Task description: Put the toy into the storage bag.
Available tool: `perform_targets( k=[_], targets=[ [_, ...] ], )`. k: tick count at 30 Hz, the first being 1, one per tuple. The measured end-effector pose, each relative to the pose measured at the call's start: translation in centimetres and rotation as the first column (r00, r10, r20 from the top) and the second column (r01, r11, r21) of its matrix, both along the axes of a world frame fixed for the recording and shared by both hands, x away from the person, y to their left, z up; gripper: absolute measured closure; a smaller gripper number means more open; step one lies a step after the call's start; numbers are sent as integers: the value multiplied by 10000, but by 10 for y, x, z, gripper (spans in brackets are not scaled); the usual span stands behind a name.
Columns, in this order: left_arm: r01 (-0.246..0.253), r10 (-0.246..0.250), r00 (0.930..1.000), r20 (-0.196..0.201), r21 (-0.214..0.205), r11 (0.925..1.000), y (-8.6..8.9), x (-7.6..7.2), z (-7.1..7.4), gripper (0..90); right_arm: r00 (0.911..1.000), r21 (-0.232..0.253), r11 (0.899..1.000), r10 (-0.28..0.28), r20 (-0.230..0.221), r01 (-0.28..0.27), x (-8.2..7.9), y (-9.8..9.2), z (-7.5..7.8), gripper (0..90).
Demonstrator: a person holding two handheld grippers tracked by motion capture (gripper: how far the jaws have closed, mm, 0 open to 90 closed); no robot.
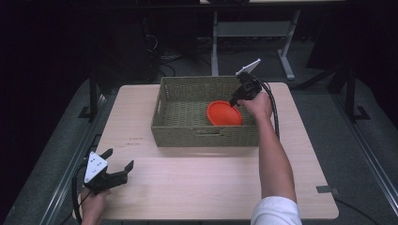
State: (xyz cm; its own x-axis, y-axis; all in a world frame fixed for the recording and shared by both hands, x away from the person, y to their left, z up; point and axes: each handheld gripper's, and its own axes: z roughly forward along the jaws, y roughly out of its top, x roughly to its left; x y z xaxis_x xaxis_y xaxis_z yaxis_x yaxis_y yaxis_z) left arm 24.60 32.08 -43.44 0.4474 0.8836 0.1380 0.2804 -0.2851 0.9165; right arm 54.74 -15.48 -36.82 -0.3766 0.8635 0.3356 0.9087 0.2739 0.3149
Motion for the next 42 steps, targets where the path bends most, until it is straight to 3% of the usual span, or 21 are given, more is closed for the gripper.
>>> perform_targets(
  k=[5,8,10,11,14,30,34,35,42],
  targets=[
    [-8,8,10000,17,-13,10000,1,0,0,127,9996,320,9994,94,269,-103,-3,0,5,574],
    [-17,18,10000,28,-31,10000,1,0,0,127,9988,820,9963,216,431,-251,-6,-2,9,522],
    [-2,2,10000,-1,-14,10000,0,0,-1,127,9985,1568,9869,311,440,-377,-8,-5,9,474],
    [13,-13,10000,-37,60,10000,0,0,-1,127,9985,1568,9869,311,440,-377,-8,-5,9,474],
    [-18,18,10000,-11,-49,10000,1,0,0,127,9979,2209,9741,370,533,-480,-11,-8,12,421],
    [182,-182,9998,4,223,9996,-6,0,0,127,9944,2644,9608,630,853,-835,-28,-14,32,272],
    [74,-74,10000,-9,145,9999,-5,0,0,127,9934,2869,9528,785,839,-996,-32,-13,37,257],
    [117,-117,9999,9,229,9997,-6,0,0,127,9912,3023,9459,938,938,-1181,-34,-13,40,254],
    [154,-154,9999,2,211,9997,-8,0,0,127,9876,3210,9359,1171,1041,-1448,-43,-14,48,225]
  ],
)
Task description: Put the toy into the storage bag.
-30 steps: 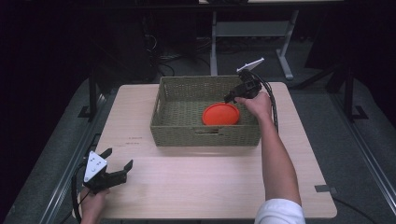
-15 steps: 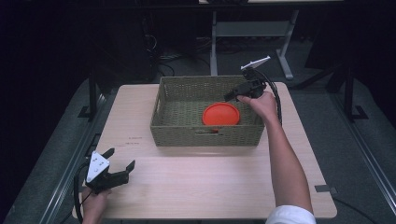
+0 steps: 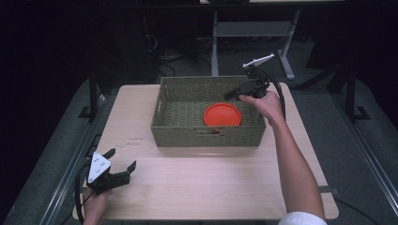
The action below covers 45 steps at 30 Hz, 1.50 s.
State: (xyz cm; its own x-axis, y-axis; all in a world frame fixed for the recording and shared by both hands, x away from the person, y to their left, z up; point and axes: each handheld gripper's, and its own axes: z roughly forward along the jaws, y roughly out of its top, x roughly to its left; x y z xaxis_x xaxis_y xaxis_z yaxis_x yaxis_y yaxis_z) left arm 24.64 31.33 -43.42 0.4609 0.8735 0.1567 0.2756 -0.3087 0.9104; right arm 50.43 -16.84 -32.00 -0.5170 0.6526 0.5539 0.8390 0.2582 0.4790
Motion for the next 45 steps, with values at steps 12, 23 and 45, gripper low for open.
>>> perform_targets(
  k=[12,23,45],
  targets=[
    [-40,40,10000,26,-50,10000,0,0,0,127,9997,245,9995,214,68,-216,-21,-13,6,206],
    [-43,43,10000,-17,-51,10000,0,0,0,127,9989,514,9980,343,325,-359,-37,-28,13,210],
    [-12,11,9999,-118,-25,10000,-1,1,0,127,9957,951,9934,574,721,-641,-64,-43,18,209]
  ],
)
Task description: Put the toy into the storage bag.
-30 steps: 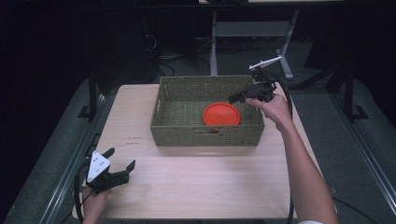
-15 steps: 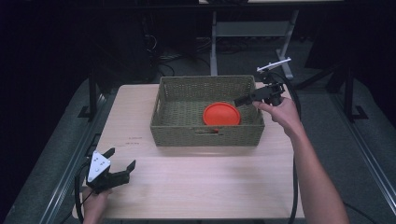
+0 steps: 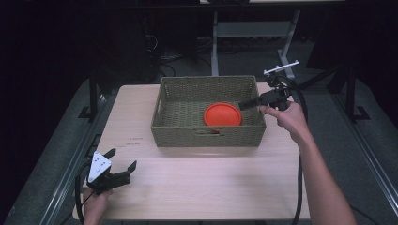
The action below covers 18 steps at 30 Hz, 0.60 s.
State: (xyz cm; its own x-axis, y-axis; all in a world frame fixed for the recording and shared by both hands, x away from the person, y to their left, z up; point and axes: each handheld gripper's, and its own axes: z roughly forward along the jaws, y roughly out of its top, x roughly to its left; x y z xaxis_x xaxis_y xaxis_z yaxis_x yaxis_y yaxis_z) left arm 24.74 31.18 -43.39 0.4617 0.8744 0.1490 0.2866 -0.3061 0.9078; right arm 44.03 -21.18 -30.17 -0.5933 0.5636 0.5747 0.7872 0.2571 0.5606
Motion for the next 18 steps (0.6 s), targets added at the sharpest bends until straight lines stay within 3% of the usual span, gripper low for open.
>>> perform_targets(
  k=[18],
  targets=[
    [46,-46,10000,-84,87,10000,-1,0,-1,127,9997,338,9993,-142,196,135,-33,-32,-15,212]
  ],
)
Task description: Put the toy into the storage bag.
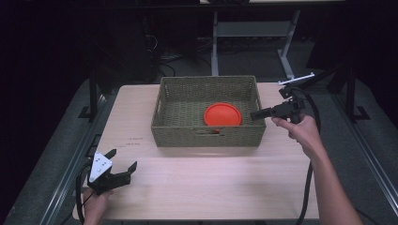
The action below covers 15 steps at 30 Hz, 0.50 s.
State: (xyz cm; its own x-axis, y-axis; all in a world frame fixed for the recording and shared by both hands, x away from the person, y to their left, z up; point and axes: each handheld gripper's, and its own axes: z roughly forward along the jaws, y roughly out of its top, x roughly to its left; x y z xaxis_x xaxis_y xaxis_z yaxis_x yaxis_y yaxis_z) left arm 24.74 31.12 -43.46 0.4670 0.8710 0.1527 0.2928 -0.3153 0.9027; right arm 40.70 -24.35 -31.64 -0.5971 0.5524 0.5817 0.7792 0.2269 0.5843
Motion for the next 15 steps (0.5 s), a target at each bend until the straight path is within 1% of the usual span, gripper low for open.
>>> perform_targets(
  k=[6,7,9,15],
  targets=[
    [29,-29,10000,25,43,10000,0,0,0,127,10000,66,10000,-26,-21,26,-12,-8,-6,211],
    [29,-29,10000,25,43,10000,0,0,0,127,10000,66,10000,-26,-21,26,-12,-8,-6,211],
    [1,-1,10000,12,9,10000,-1,0,0,127,10000,216,9998,53,27,-54,-18,-13,-10,211],
    [36,-37,10000,10,90,10000,-1,0,0,127,10000,228,9997,20,11,-20,-28,-17,-17,211]
  ],
)
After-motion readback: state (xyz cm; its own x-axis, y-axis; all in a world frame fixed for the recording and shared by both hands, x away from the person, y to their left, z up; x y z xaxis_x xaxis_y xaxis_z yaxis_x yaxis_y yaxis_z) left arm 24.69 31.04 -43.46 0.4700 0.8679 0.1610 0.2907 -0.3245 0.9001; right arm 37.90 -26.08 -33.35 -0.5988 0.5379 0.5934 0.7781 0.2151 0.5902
